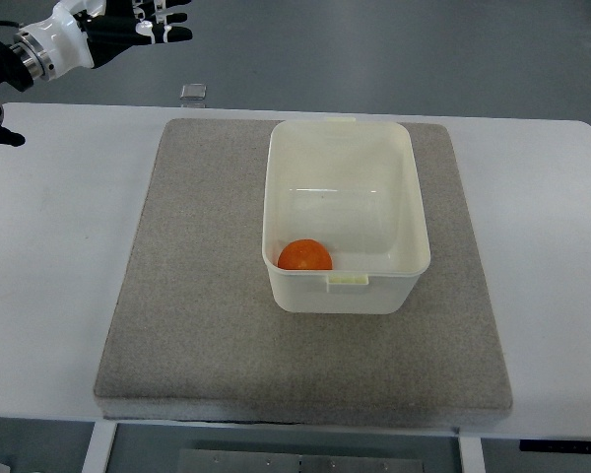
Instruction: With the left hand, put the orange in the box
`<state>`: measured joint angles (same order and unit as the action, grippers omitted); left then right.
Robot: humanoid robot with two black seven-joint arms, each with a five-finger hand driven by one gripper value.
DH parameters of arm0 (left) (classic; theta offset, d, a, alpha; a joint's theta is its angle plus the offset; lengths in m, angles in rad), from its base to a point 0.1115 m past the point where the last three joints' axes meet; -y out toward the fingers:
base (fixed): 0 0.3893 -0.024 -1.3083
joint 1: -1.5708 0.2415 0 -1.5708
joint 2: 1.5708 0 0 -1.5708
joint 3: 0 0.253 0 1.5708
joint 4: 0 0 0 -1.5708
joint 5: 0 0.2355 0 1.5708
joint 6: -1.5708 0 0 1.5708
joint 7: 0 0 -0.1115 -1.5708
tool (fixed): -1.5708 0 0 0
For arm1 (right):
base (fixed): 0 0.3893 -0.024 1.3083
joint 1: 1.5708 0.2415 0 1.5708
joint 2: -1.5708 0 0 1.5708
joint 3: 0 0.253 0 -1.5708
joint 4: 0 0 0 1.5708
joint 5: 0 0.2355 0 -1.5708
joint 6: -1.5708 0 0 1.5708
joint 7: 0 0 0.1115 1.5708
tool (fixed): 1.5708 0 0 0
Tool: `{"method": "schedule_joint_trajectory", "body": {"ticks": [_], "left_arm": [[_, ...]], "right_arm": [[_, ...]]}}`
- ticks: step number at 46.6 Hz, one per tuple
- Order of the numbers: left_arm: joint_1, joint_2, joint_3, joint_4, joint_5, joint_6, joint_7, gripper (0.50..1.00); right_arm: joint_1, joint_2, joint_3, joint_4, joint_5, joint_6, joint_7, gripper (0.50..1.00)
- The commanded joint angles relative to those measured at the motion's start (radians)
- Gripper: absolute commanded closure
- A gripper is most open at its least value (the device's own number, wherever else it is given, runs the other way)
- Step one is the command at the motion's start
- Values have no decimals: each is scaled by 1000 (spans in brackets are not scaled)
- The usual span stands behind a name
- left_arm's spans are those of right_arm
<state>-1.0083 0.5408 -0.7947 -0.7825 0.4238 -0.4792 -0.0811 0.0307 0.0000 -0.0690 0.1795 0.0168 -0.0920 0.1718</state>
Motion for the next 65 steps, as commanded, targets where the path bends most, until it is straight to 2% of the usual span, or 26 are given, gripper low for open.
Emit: {"method": "schedule_joint_trajectory", "body": {"ticks": [1, 10, 18, 26, 34, 42, 65], "left_arm": [[17, 2, 3, 41, -115, -9, 1, 508], [76, -4, 3, 138, -264, -19, 1, 508], [120, -4, 5, 155, -390, -81, 15, 508], [132, -15, 6, 154, -476, -85, 95, 506], [137, -45, 11, 143, -493, -85, 127, 506], [140, -91, 34, 146, -493, -82, 130, 508], [154, -97, 31, 150, -494, -82, 129, 508]], "right_arm": [[0, 0, 0, 0, 0, 0, 0, 568], [0, 0, 0, 0, 0, 0, 0, 568], [0, 0, 0, 0, 0, 0, 0, 568], [0, 0, 0, 0, 0, 0, 0, 568], [0, 0, 2, 0, 2, 2, 0, 568], [0, 0, 5, 14, 6, 6, 0, 568], [-6, 0, 5, 20, 8, 5, -3, 568]]}}
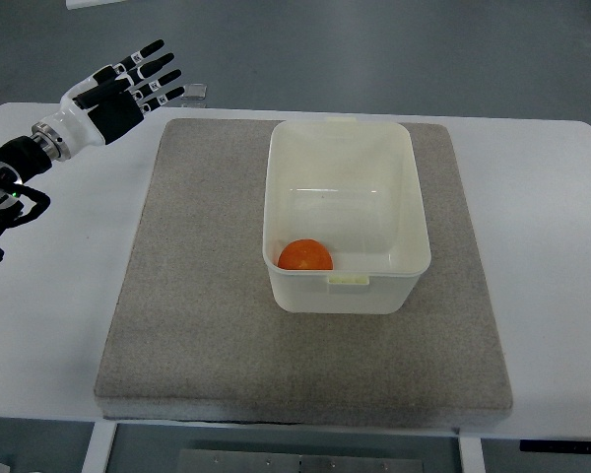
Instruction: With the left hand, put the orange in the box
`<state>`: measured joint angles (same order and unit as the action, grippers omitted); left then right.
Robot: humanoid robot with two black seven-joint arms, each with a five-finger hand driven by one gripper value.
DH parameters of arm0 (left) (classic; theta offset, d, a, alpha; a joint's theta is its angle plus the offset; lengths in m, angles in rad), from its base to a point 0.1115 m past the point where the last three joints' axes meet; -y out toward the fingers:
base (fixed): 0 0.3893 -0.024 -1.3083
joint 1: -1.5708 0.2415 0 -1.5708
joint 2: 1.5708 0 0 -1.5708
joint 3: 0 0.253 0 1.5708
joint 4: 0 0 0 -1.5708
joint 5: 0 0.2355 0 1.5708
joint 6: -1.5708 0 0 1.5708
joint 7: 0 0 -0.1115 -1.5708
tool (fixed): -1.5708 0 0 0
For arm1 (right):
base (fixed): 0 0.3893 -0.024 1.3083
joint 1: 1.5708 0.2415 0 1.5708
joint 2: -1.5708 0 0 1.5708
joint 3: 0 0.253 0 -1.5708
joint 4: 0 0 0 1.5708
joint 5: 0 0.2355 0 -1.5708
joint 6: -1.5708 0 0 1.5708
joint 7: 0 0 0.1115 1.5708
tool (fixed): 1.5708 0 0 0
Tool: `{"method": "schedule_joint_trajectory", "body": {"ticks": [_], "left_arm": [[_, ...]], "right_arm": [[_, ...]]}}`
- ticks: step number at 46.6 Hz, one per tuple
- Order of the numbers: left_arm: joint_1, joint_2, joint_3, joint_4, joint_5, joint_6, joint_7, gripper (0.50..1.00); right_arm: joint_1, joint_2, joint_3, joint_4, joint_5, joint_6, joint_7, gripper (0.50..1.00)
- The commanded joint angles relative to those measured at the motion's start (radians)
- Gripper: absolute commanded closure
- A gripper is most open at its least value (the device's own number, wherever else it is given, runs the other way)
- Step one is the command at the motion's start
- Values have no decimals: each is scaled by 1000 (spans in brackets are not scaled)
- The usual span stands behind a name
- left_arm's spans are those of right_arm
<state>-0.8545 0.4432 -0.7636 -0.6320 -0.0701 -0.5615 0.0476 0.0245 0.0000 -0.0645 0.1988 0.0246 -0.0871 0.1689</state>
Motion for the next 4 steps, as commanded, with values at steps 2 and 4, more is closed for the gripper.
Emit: {"method": "schedule_joint_trajectory", "body": {"ticks": [2, 4], "left_arm": [[2, 0, 0, 0, 0, 0, 0, 508], [2, 2, 0, 0, 0, 0, 0, 508]], "right_arm": [[-1, 0, 2, 1, 0, 0, 0, 568], [-1, 0, -3, 1, -2, 0, 0, 568]]}}
